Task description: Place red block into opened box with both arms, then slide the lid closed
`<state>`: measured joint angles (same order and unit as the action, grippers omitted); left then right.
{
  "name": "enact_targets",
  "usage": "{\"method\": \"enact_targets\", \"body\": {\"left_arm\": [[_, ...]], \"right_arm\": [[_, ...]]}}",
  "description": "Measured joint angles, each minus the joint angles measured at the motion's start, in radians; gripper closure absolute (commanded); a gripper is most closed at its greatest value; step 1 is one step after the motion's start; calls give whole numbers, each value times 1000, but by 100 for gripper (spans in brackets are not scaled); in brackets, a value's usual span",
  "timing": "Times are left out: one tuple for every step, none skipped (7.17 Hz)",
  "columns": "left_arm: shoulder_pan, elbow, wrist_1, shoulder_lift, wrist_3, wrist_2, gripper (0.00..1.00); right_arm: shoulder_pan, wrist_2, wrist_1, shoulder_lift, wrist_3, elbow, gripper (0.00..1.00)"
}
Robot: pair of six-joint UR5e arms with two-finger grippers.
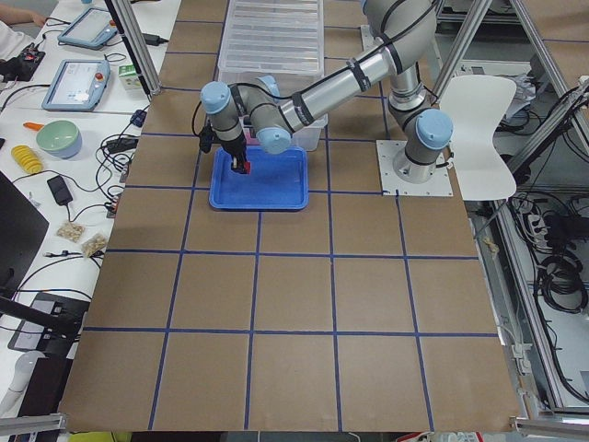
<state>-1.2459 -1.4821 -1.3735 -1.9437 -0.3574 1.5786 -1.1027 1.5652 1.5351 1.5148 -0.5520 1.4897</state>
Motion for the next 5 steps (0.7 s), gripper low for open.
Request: {"method": "enact_targets", "body": {"left_arm": [[-20, 51, -82, 37, 9, -14, 100], [-60, 91, -149, 70, 49, -22, 100], [-109, 108, -181, 91, 115, -27, 100], [-162, 110, -193, 101, 184, -30, 100], [-212, 104, -197, 105, 249, -33, 100]], "right_arm": [[-5, -1, -51, 30, 16, -20, 0], [-24, -3, -71, 47, 38, -27, 0], [-72, -5, -73, 51, 90, -31, 0], [-146, -1, -68, 50, 177, -34, 0], [-221, -1, -60, 49, 282, -35, 0]]}}
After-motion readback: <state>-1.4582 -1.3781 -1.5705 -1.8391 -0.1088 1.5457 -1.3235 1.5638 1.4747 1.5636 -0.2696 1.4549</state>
